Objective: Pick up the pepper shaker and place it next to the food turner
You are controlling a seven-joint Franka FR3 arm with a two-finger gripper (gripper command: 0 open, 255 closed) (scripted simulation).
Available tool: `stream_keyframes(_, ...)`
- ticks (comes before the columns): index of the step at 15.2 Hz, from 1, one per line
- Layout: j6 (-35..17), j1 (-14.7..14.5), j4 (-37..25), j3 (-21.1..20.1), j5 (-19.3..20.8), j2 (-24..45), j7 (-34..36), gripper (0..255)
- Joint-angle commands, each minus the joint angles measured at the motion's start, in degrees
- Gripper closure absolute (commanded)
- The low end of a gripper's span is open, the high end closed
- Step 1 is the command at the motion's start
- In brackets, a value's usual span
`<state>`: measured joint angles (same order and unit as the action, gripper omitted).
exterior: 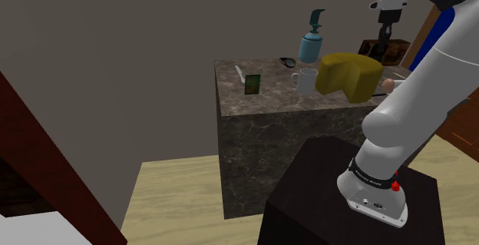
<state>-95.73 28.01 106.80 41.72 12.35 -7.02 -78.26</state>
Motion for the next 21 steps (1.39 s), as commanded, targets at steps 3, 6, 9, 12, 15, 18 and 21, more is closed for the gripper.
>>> stream_keyframes(3,0.0,0.0,0.0,0.0,0.0,0.0,0.0,255)
stream_keyframes(6,0.0,0.0,0.0,0.0,0.0,0.0,0.0,0)
stream_keyframes(9,-5.0,1.5,5.7,1.8,2.0,-3.4,-4.8,0)
stream_keyframes(12,-10.0,2.8,10.3,4.4,3.2,-5.4,-10.4,0)
stream_keyframes(15,-15.0,4.0,13.7,7.8,3.4,-6.0,-16.9,0)
stream_keyframes(18,-20.0,4.4,15.9,12.1,2.1,-4.9,-24.6,0)
stream_keyframes(21,-25.1,4.1,17.1,17.4,-1.7,-1.6,-34.0,0)
